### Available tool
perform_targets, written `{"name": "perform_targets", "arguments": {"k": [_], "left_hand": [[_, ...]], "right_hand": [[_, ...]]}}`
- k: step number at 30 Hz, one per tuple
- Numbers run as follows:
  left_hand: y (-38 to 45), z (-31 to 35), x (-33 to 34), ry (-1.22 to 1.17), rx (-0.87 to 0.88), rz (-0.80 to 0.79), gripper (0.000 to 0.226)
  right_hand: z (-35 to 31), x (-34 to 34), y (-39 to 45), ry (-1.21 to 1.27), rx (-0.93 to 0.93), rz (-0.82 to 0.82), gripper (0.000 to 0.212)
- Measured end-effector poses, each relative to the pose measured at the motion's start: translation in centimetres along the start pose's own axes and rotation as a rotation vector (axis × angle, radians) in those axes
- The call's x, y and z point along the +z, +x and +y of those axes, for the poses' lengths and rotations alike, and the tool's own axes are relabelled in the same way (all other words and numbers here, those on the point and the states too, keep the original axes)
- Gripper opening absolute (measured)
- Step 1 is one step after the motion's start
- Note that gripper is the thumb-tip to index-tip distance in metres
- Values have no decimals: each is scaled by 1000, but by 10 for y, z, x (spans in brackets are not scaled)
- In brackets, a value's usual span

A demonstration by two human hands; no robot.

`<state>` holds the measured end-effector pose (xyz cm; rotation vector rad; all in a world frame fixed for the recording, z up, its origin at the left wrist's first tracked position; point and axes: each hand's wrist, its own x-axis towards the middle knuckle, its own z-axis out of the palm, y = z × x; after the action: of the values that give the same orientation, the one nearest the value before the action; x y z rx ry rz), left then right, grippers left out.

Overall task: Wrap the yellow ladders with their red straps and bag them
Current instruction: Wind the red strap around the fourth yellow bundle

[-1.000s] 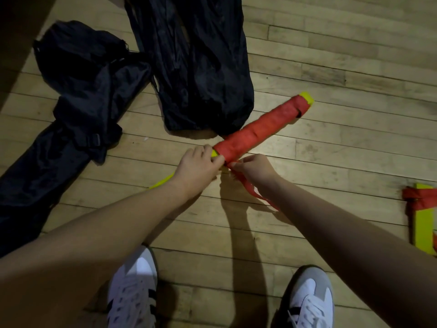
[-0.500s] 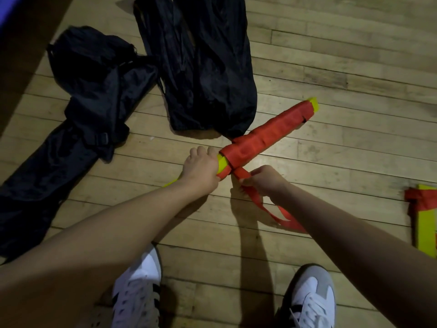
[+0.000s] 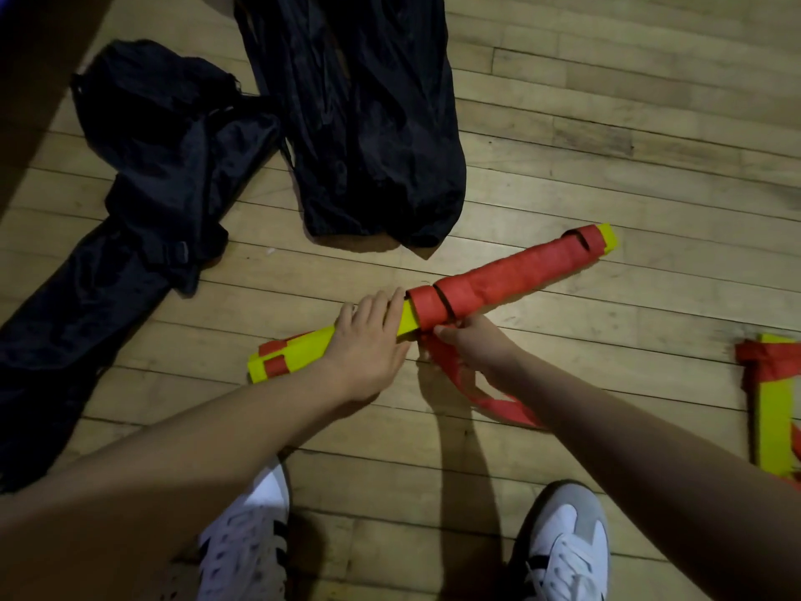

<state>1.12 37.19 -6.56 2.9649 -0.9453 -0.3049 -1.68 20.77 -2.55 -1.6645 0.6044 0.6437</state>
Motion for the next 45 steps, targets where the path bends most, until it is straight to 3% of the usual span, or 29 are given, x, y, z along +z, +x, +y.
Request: {"name": "perform_targets", "arguments": {"k": [4,7,11,18,21,24,29,33,35,37,41,45], "left_hand": [[1,-2,-7,-55,-59,-43,61],[7,-7,-12,-48,-65,-80,56],[10,-7,-14,-81,-180,-86,55],[28,-13,-25,-82,-338,-82,62],[37,-15,-27,-43,-344,-78,76],[39,-14,-30,0,-313,-59,83],[25,-1,-21,78,-135,32,55],[9,1,-11,141,16,81,49],[4,5,-11,108,15,85,49],[3,14,-14,73,-20,-12,49],[14,10,-26,8,-188,-130,60],[29,1,-36,57,-198,-135,55]], "right_hand": [[13,-4,-2,69,80,-17,17],[10,-9,-5,-18,92,-25,11],[4,-16,-6,-64,81,-6,21],[-7,-5,3,-47,34,22,10],[-8,4,6,60,-6,67,7],[-9,6,10,61,-35,155,26],[-9,3,10,-46,109,149,21],[-5,5,11,-35,120,188,26],[-5,6,10,-15,113,196,26],[-5,7,9,-22,102,183,18],[-11,3,5,-79,84,141,18],[-21,5,4,-92,37,141,20]]}}
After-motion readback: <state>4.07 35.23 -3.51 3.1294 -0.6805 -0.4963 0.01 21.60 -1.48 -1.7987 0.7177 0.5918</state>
